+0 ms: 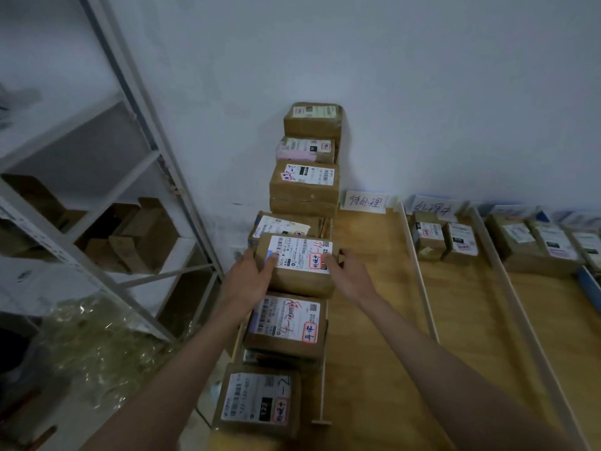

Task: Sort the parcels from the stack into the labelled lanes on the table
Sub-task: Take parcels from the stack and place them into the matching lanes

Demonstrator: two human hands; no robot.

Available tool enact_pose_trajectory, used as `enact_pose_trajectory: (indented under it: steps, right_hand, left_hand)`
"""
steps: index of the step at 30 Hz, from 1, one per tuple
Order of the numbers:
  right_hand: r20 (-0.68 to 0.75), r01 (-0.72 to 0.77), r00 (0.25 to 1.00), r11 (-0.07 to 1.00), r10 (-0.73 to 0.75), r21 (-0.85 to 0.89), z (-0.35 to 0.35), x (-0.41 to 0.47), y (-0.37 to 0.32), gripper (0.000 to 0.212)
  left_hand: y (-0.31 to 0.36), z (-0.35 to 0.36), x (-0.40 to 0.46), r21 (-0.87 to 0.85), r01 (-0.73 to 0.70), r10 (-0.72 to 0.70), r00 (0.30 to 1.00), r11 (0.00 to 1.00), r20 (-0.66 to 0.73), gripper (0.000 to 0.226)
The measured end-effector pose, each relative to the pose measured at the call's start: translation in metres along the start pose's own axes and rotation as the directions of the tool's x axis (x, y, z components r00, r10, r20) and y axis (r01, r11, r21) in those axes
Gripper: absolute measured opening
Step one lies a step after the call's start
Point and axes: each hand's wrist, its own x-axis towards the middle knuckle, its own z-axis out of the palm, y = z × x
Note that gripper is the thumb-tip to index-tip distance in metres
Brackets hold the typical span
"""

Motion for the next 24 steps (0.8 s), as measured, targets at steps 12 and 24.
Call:
enact_pose_trajectory:
  steps: [12, 24]
  right_hand:
    - [0.068, 0.006, 0.998, 0.995, -0.013, 0.103, -0.086, -0.029, -0.018, 0.049]
    - [-0.054, -0.161, 0.985, 0.984, 0.166, 0.081, -0.145, -0.092, 0.031, 0.044]
  left_hand:
    - [0.075, -0.047, 0.006, -0.184, -0.268, 0.263, 0.964, 0.946, -0.048, 0.049]
    - [0.156, 0.012, -0.001, -0.159, -0.407, 0.434, 0.877, 0.899, 0.208, 0.072]
